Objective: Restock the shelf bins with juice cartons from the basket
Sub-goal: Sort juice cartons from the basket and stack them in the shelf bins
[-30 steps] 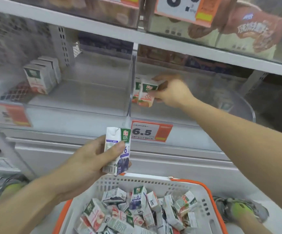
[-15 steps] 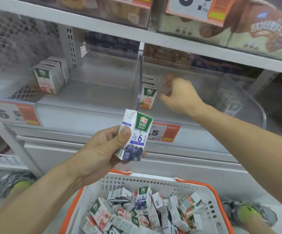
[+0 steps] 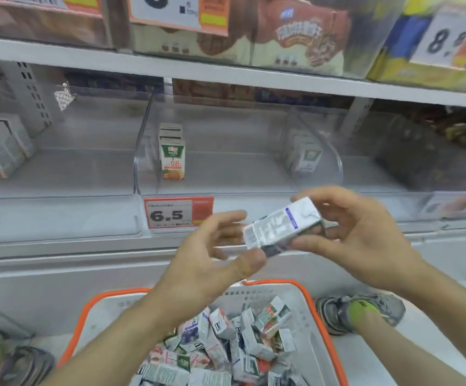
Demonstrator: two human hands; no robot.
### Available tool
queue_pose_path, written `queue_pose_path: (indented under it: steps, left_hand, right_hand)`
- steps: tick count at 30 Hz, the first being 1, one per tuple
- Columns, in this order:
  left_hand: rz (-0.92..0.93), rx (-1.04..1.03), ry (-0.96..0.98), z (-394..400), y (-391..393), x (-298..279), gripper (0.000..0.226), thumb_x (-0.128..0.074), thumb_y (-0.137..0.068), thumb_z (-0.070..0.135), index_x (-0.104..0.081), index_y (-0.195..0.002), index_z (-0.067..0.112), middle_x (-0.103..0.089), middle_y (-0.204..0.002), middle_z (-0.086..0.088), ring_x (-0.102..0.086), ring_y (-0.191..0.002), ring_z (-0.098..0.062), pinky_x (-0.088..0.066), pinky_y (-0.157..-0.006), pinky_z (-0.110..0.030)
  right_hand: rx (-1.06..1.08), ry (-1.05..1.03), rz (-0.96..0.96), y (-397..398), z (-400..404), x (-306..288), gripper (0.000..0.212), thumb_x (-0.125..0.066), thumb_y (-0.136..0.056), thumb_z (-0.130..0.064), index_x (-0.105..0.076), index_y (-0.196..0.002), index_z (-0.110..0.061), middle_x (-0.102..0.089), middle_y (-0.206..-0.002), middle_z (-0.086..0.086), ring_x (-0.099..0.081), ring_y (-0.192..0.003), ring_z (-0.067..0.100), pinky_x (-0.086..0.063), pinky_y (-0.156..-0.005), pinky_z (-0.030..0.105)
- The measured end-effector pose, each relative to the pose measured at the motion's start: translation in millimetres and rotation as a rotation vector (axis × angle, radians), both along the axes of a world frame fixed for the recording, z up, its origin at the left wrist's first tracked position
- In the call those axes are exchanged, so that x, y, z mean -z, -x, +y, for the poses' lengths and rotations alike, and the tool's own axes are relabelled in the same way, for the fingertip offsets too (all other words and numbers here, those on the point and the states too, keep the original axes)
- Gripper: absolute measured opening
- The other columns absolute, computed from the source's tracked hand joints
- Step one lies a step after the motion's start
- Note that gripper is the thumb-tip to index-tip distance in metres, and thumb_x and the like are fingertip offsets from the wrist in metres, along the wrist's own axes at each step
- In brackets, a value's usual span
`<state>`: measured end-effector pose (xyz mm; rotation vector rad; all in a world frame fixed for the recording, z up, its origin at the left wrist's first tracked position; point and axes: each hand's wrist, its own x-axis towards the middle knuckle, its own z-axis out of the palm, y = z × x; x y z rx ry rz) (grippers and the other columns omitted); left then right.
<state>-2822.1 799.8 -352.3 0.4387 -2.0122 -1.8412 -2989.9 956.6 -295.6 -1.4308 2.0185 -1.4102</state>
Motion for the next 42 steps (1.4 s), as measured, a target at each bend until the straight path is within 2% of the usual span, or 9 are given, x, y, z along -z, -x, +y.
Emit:
queue_pose_path:
  steps: [3, 6, 10, 21, 25, 32, 35, 38, 42]
  left_hand:
    - [0.079, -0.363, 0.504, 0.2, 8.8, -6.5, 0.049, -0.078, -0.072, 0.052, -0.056, -0.115, 0.039, -0.063, -0.111, 0.021, -0.056, -0.108, -0.003, -0.041, -0.092, -0.016]
    - [0.124, -0.51, 0.972, -21.0, 24.6, 4.1, 0.046, -0.08, -0.08, 0.034, -0.06, -0.118, 0.018, -0.061, -0.107, 0.001, -0.052, -0.104, -0.019, -0.032, -0.094, -0.023]
    - [0.045, -0.562, 1.13, -36.6, 40.4, 23.4, 0.047, -0.086, -0.072, 0.022, -0.065, -0.113, 0.013, -0.06, -0.108, -0.007, -0.05, -0.105, -0.024, -0.024, -0.092, -0.032]
    - [0.179, -0.657, 1.183, -48.4, 56.4, 37.0, 0.014, -0.07, -0.084, 0.014, -0.072, -0.098, 0.012, -0.062, -0.1, -0.007, -0.051, -0.092, -0.02, -0.018, -0.098, -0.025]
    - [0.174, -0.643, 1.192, -48.5, 56.3, 38.4, 0.015, -0.07, -0.084, 0.014, -0.073, -0.098, 0.012, -0.064, -0.101, -0.007, -0.052, -0.093, -0.02, -0.017, -0.1, -0.025]
    - [0.238, -0.558, 1.253, -40.0, 40.9, 38.5, 0.03, -0.064, -0.082, 0.004, -0.07, -0.111, 0.004, -0.063, -0.117, -0.016, -0.055, -0.122, -0.033, -0.028, -0.106, -0.04]
    - [0.292, -0.386, 1.17, -21.5, 26.5, 50.0, 0.03, -0.059, -0.084, -0.003, -0.07, -0.111, 0.001, -0.063, -0.113, -0.017, -0.057, -0.114, -0.033, -0.042, -0.099, -0.045]
    - [0.1, -0.102, 0.988, -2.4, 9.8, 81.7, 0.028, -0.055, -0.09, 0.009, -0.07, -0.113, 0.013, -0.064, -0.107, 0.0, -0.056, -0.104, -0.014, -0.044, -0.093, -0.029]
    - [-0.35, 0.304, 0.897, 17.1, -22.9, 135.6, 0.026, -0.059, -0.095, 0.026, -0.063, -0.121, 0.026, -0.056, -0.111, 0.016, -0.047, -0.108, 0.001, -0.04, -0.101, -0.026]
  right_hand:
    - [0.328, 0.201, 0.094, 32.2, 22.8, -12.2, 0.048, -0.084, -0.07, -0.015, -0.059, -0.111, -0.018, -0.071, -0.1, -0.009, -0.068, -0.088, 0.007, -0.055, -0.073, 0.018]
    - [0.603, 0.292, 0.171, 76.0, 29.3, -18.1, 0.051, -0.087, -0.074, -0.016, -0.049, -0.107, -0.024, -0.067, -0.107, 0.005, -0.071, -0.094, 0.014, -0.057, -0.072, 0.018]
    - [0.725, 0.103, 0.274, 145.4, 15.9, -12.2, 0.046, -0.088, -0.074, -0.028, -0.051, -0.103, -0.024, -0.066, -0.1, -0.007, -0.067, -0.086, 0.007, -0.056, -0.073, 0.024]
    - [0.475, -0.499, 0.556, 244.0, -85.1, 30.6, 0.04, -0.069, -0.086, -0.005, -0.058, -0.124, -0.01, -0.058, -0.124, 0.017, -0.059, -0.111, 0.035, -0.046, -0.088, 0.032]
    - [0.444, -0.559, 0.541, 251.4, -84.8, 32.9, 0.054, -0.081, -0.077, -0.011, -0.054, -0.124, -0.015, -0.056, -0.12, 0.013, -0.061, -0.101, 0.032, -0.048, -0.077, 0.03]
    - [0.673, 0.021, 0.515, 166.6, -20.7, 3.8, 0.026, -0.07, -0.083, -0.017, -0.061, -0.108, -0.017, -0.063, -0.107, 0.004, -0.063, -0.077, 0.004, -0.053, -0.075, 0.024]
    - [0.578, 0.247, 0.463, 89.6, 10.9, 16.5, 0.017, -0.065, -0.087, -0.006, -0.059, -0.102, -0.01, -0.06, -0.1, 0.003, -0.061, -0.081, 0.007, -0.05, -0.074, 0.018]
    - [0.349, 0.165, 0.359, 26.3, 31.5, 68.4, 0.022, -0.068, -0.086, 0.0, -0.058, -0.099, -0.015, -0.06, -0.095, 0.002, -0.064, -0.08, 0.012, -0.051, -0.074, 0.019]
    - [0.082, -0.336, 0.055, -20.3, 50.7, 161.5, 0.019, -0.073, -0.086, -0.015, -0.062, -0.095, -0.027, -0.062, -0.099, -0.013, -0.065, -0.084, 0.006, -0.056, -0.072, 0.027]
